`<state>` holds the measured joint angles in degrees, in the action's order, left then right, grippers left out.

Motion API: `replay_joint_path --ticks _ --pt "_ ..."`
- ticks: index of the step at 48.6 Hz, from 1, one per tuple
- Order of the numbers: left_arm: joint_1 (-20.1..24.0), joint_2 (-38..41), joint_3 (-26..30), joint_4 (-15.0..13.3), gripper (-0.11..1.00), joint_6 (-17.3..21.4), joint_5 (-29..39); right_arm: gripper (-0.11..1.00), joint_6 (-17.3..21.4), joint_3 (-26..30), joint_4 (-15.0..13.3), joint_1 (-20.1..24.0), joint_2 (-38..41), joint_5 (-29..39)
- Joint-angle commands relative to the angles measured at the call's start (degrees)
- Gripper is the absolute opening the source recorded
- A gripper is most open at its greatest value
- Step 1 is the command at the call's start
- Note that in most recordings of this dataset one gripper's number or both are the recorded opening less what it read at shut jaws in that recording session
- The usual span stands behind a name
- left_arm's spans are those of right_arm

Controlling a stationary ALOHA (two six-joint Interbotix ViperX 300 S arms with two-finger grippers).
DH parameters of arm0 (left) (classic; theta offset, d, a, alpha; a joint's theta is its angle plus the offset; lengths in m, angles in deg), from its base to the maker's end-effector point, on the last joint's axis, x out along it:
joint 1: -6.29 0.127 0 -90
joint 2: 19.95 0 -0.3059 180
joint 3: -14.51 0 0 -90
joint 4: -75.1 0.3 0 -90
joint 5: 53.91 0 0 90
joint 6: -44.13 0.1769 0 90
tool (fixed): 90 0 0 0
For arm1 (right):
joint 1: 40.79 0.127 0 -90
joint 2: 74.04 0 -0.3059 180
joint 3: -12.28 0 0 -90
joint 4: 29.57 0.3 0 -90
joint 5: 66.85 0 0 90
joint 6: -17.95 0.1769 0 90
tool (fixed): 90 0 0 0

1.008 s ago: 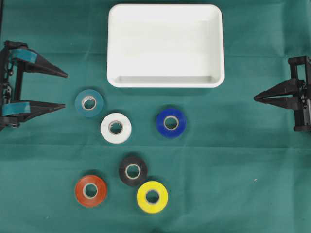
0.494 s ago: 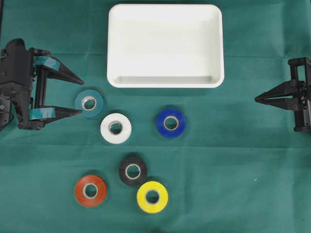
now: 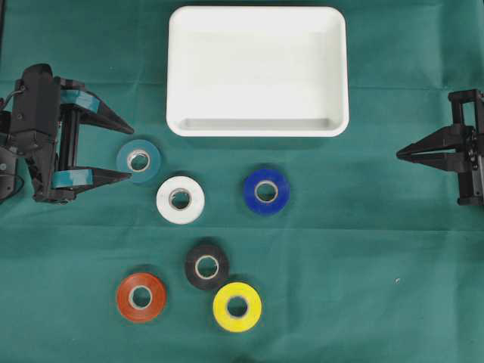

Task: Put the tape into the white case with the left arm.
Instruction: 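Move the left gripper over the black tape roll and lower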

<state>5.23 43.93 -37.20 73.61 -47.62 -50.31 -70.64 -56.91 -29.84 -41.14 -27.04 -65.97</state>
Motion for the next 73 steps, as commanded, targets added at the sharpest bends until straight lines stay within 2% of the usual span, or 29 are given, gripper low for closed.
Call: replay_joint_path --ticks 1,14,43,63,73 --pt "-0.18 -0.09 1.49 -0.09 1.00 -0.09 -0.26 -0.09 0.09 0.70 -0.09 -0.09 0.44 -0.26" --pt "-1.49 1.85 2.37 -0.09 1.00 -0.09 -0.18 -0.09 0.09 0.62 0.00 -0.09 0.44 -0.26" --pt "-12.04 9.58 6.15 -0.09 0.97 0.44 -0.18 -0.09 0.09 0.62 -0.09 -0.09 0.35 -0.26" --pt "-13.27 10.02 6.24 0.00 0.95 0.79 0.18 -0.09 0.09 0.70 -0.09 -0.09 0.18 -0.18" --pt "-13.62 13.97 8.26 0.09 0.95 0.70 0.18 -0.09 0.09 0.62 -0.09 -0.09 0.18 -0.26"
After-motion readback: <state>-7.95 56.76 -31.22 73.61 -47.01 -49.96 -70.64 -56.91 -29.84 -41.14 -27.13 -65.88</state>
